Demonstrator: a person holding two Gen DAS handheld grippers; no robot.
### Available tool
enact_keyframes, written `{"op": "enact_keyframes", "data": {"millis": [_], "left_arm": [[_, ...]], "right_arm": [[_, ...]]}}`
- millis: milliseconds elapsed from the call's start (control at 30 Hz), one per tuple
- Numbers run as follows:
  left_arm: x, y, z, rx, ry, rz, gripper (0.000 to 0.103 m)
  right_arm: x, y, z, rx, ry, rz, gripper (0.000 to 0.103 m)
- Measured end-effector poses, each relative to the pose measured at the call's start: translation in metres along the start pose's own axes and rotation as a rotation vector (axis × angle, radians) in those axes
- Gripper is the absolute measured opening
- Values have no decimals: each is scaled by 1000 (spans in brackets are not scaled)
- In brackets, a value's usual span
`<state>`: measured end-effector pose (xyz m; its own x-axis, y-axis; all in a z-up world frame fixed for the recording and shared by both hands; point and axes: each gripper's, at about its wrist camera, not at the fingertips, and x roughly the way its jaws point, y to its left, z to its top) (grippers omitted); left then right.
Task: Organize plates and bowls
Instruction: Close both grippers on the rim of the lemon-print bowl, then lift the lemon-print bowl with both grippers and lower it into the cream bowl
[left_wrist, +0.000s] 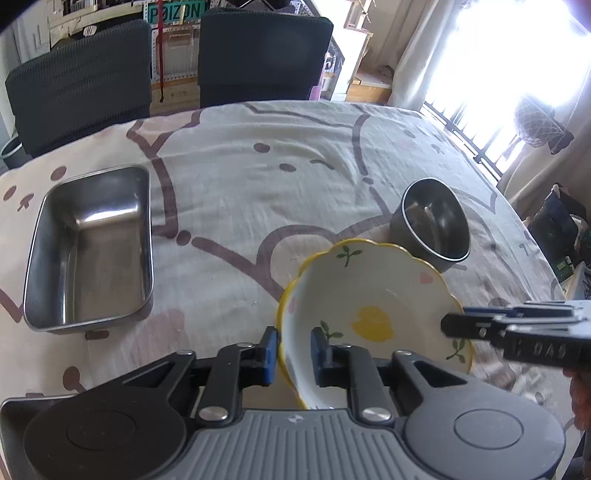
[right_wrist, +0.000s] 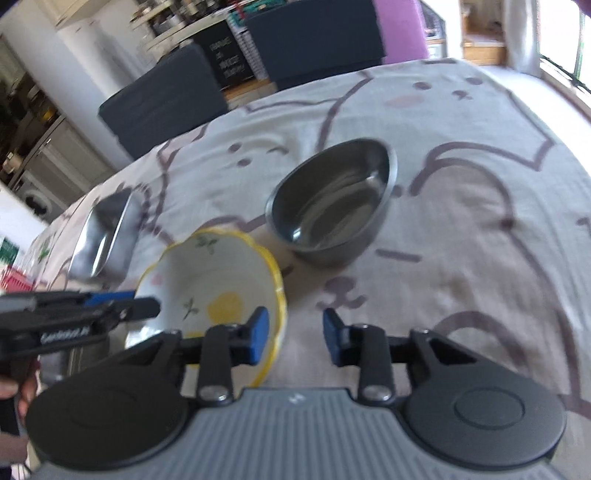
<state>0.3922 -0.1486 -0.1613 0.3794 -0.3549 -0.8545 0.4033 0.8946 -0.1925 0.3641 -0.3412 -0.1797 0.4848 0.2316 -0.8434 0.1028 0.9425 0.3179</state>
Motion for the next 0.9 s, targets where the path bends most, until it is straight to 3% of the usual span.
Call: {"op": "enact_keyframes", "data": {"millis": [167, 600, 900], "left_arm": [[7, 3, -5, -5, 26, 7, 10], [3, 3, -8, -13, -21, -9, 7], [-36, -8, -11, 6, -107, -14, 8]], "right_arm": [[15, 16, -4, -46, 52, -16, 14], [18, 24, -4, -41, 38, -71, 10], [-12, 26, -6, -29, -44, -76, 10]]}}
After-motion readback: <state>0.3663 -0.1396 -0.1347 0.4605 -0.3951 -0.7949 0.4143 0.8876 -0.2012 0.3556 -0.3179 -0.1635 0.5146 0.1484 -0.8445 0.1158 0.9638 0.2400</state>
